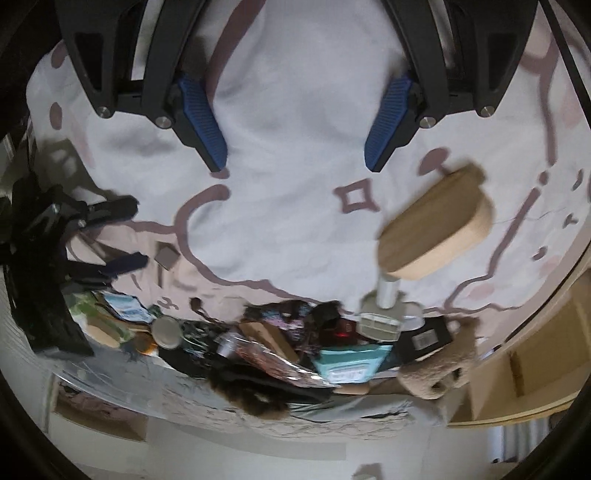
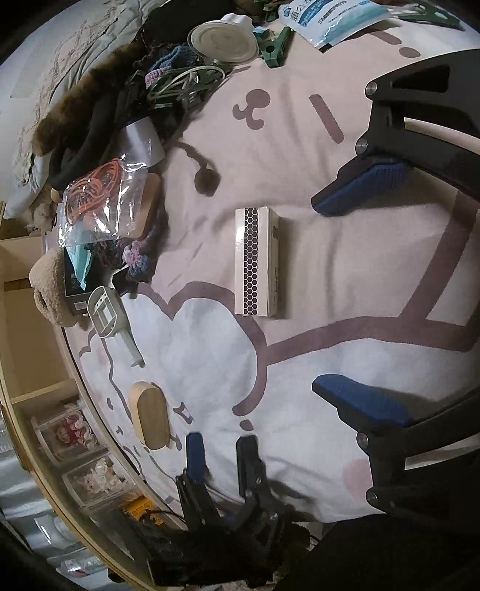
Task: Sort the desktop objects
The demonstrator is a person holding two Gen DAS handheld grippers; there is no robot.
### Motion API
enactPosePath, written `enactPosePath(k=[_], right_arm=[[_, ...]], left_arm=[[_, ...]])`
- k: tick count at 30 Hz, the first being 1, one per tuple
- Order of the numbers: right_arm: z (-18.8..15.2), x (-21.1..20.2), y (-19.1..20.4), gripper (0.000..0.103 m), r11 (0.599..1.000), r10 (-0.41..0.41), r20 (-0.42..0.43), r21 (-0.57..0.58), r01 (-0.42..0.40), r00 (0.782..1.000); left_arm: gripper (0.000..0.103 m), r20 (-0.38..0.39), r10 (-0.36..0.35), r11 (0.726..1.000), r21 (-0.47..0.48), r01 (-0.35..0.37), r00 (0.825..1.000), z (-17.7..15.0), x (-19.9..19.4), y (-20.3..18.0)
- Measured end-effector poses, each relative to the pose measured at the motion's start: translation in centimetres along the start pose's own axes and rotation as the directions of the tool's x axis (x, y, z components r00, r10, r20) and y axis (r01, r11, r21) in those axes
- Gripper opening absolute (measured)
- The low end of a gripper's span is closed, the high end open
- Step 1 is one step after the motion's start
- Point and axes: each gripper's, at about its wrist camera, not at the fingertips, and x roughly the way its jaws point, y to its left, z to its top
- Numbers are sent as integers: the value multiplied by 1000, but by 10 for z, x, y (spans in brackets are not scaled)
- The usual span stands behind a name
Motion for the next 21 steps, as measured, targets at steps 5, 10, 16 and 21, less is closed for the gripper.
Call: enactPosePath(k=[5,10,16,21], right_arm=[[-1,-1,0,89,1000,0,2,0,0,1000],[-2,-1,0,89,1000,6,5,5,-6,1000],[-2,-2,-1,89,1000,9,5,6,-9,1000],[-2,-2,-2,89,1000,19,6,11,-19,1000]], left_arm=[[77,32,83,982,-171,-76,996,12,-16,31],[77,20,20,962,-274,-13,1000,22,-5,55],[77,34,73,972,-226,-63,997,42,1,65],[77,-3,166,948,-274,-161,986,54,-1,87]])
